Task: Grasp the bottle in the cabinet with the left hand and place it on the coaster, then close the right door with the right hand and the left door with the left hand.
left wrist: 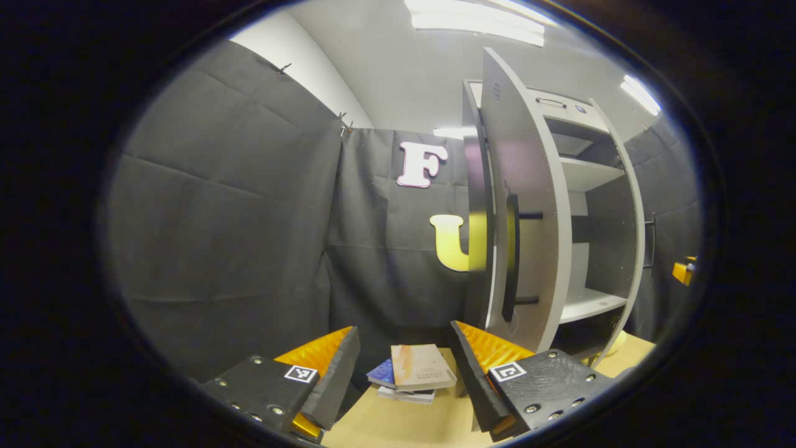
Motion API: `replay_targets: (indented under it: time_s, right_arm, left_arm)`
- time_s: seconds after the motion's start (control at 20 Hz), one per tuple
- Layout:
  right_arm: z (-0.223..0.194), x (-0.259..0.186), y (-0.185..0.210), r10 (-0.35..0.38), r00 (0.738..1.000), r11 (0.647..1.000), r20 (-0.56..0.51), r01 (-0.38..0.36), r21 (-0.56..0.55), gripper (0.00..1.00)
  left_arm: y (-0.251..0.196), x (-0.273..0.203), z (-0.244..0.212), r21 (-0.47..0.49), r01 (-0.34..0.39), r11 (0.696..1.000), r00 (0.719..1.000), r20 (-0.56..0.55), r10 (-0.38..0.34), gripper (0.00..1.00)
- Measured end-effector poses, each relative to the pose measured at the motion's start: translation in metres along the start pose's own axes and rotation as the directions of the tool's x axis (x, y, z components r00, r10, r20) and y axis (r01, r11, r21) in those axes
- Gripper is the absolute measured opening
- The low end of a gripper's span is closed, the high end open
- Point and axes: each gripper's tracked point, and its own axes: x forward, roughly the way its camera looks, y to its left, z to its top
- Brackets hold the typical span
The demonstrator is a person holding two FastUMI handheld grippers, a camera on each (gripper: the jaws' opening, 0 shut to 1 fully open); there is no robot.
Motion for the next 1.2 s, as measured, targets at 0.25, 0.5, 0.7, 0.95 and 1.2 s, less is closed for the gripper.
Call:
replay_targets:
  time_s: [0.25, 0.5, 0.7, 0.95, 1.2]
  right_arm:
    - [-0.017, -0.018, -0.045, -0.037, 0.999, 0.999, -0.029, 0.037, 0.01, 0.93]
    - [-0.022, -0.026, -0.087, -0.064, 0.997, 0.997, -0.046, 0.066, 0.043, 0.96]
    - [-0.023, -0.027, -0.102, -0.047, 0.997, 0.997, -0.053, 0.05, 0.057, 0.96]
    - [-0.021, -0.024, -0.106, -0.013, 0.999, 0.999, -0.046, 0.015, 0.048, 0.96]
    - [-0.025, -0.016, -0.1, 0.034, 0.998, 0.998, -0.061, -0.031, 0.062, 0.96]
  left_arm:
    - [-0.023, 0.021, 0.029, 0.036, 0.009, 0.999, 0.999, 0.038, -0.01, 0.84]
    - [-0.043, 0.034, 0.035, 0.119, -0.035, 0.992, 0.998, 0.061, 0.028, 0.84]
    - [-0.048, 0.031, 0.03, 0.104, -0.036, 0.994, 0.998, 0.046, 0.031, 0.84]
    - [-0.058, 0.023, 0.035, 0.109, -0.056, 0.992, 0.997, 0.05, 0.051, 0.84]
    - [-0.097, 0.014, 0.035, 0.085, -0.005, 0.996, 0.998, 0.058, 0.0, 0.9]
